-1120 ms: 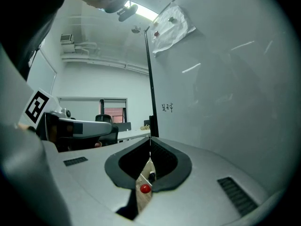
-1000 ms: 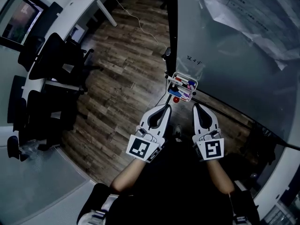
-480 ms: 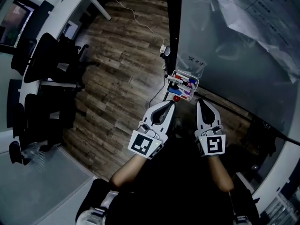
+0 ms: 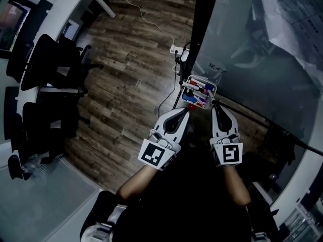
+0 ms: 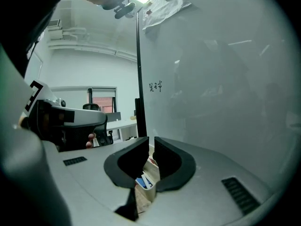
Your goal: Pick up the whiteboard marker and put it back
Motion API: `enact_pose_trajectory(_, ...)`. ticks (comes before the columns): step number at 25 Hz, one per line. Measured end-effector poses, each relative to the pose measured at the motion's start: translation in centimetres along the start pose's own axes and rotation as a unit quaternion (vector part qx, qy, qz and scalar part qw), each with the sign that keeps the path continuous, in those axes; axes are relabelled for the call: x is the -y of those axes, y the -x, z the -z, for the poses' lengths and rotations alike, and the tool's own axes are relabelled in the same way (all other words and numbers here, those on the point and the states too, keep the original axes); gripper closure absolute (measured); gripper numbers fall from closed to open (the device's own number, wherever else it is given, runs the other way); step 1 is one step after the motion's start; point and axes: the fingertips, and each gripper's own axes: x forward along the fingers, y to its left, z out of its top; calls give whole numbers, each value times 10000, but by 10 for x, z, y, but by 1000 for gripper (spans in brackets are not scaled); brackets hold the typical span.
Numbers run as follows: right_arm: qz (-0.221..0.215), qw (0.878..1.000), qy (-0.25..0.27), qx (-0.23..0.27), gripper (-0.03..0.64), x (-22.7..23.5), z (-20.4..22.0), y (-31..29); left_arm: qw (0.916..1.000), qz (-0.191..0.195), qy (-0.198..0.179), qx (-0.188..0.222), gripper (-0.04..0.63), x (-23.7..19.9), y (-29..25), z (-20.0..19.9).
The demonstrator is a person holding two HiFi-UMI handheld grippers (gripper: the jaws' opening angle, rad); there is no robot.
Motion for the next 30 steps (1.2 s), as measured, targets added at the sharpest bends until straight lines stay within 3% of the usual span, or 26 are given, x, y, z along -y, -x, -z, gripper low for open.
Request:
enact_pose_trajectory(6,83,9997,125,-188,538,6,12,-4,10000,62,58,-23,586,-5,-7,2)
enact_pose_trajectory(11,143,9990,101,-416,531,8,22,-7,10000,41,-41,-46,586,-10,-10,-1)
enact_pose_trajectory(26,180,9968,143,-766,517,7,37,-19,9996,-4,243,-113,586,-19,-7,11)
enact_pose_trajectory(30,305,9959,220,-825,517,11,39,-20,9997,-39,80,-246,586,-22,-5,15)
